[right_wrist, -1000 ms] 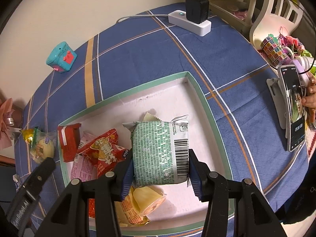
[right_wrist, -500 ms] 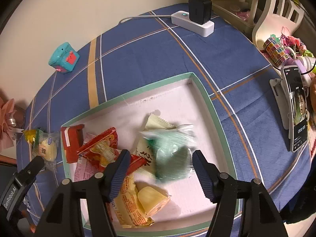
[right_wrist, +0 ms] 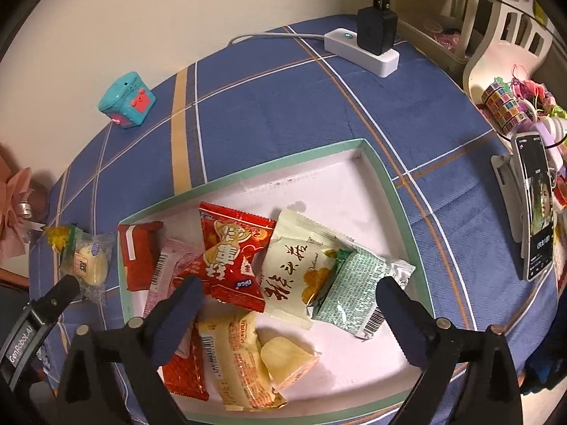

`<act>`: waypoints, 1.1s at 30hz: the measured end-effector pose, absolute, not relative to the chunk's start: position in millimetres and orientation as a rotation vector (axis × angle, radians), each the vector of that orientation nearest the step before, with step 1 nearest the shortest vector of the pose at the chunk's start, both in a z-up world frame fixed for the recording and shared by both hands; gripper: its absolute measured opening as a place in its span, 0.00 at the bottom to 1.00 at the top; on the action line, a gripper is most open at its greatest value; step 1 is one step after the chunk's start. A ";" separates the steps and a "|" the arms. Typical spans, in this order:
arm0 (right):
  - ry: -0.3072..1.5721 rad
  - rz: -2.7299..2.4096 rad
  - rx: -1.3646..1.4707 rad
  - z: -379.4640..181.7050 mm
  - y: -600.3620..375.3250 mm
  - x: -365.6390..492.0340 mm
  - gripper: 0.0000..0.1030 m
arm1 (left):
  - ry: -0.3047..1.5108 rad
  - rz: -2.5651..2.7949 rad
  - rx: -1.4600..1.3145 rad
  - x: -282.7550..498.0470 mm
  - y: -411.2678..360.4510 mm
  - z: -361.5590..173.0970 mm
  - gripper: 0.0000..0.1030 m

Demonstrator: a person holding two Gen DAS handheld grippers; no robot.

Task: Organize snacks
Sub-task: 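Withdraw both tools from the tray back over the snack pile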

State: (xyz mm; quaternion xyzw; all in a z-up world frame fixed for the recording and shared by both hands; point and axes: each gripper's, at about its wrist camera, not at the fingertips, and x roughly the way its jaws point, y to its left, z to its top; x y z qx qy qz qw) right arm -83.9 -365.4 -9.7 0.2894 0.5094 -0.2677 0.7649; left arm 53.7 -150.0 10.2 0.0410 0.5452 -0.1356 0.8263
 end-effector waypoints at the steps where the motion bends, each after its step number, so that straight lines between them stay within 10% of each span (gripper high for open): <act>1: 1.107 -0.583 0.625 -9.3 -364.9 -83.1 0.98 | 1.159 -0.285 0.088 54.9 -148.4 10.0 0.96; 33: 1.074 -0.453 0.446 9.6 -270.8 -12.5 1.00 | 1.122 -0.157 0.097 109.4 -52.6 27.0 0.96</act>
